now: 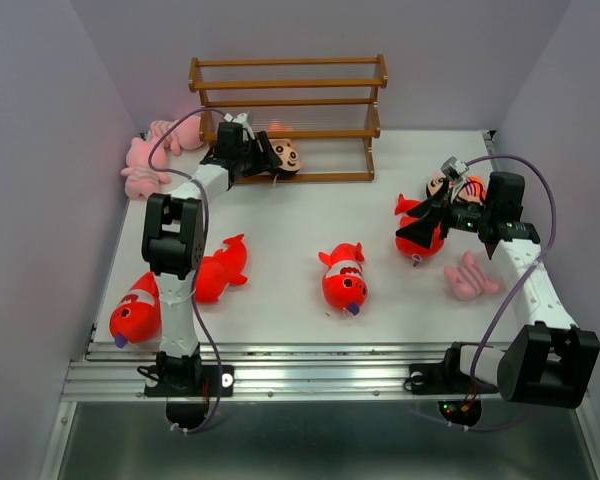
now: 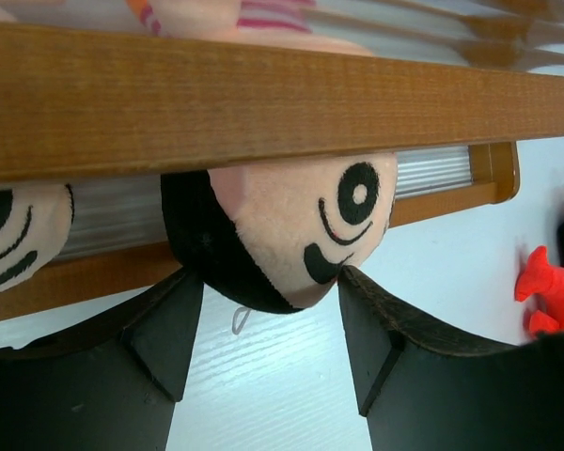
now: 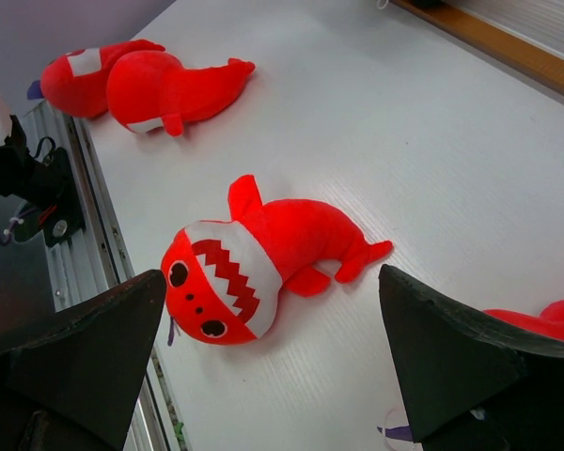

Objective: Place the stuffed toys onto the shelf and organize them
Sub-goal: Place the stuffed toy onto shelf

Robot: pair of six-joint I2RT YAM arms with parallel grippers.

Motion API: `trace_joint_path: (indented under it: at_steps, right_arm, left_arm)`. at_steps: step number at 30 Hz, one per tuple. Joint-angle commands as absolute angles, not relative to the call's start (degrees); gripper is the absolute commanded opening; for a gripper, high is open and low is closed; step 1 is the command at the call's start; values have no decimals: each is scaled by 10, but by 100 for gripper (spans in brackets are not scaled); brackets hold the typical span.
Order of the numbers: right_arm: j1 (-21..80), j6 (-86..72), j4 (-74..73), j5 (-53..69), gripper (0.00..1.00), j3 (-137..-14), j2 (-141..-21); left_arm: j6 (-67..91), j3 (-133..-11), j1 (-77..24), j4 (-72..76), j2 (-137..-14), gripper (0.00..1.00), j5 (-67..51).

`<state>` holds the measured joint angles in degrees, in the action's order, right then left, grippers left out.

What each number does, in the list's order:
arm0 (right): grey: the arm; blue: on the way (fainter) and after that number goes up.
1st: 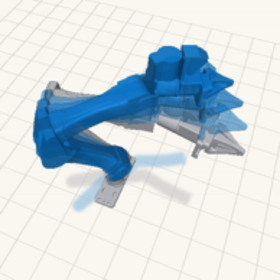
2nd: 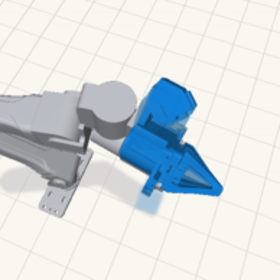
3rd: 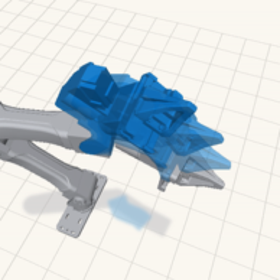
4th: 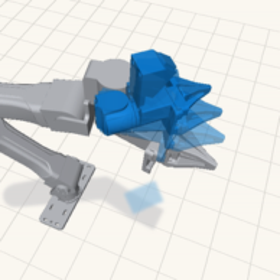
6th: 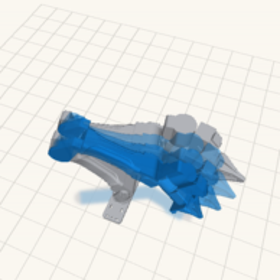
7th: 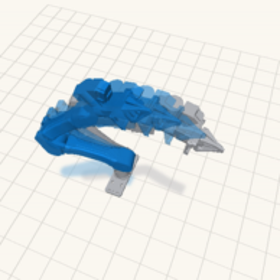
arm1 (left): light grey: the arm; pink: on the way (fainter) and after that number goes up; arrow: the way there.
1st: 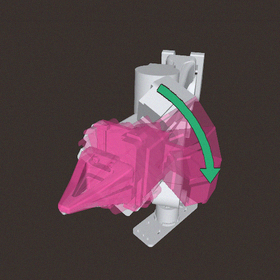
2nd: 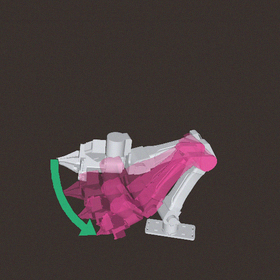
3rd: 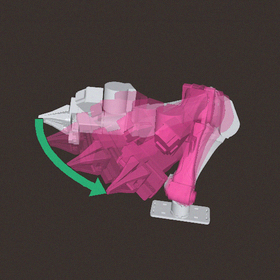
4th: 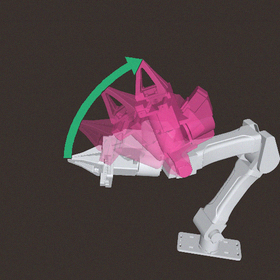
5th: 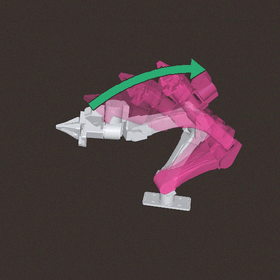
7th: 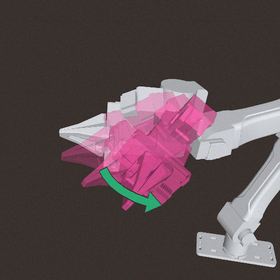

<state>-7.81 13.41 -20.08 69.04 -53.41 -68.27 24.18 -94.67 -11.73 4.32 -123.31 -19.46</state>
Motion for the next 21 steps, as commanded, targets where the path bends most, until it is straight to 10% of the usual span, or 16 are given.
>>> trace_joint_path:
  at_steps: [1,21]
  right_arm:
    - [-78,145,-182,699,100,-528,-683]
    - [-78,149,-183,698,100,-527,-684]
  left_arm:
    - [231,-928,-110,65,-1165,71,-201]
    - [204,-805,-100,77,-1033,84,-222]
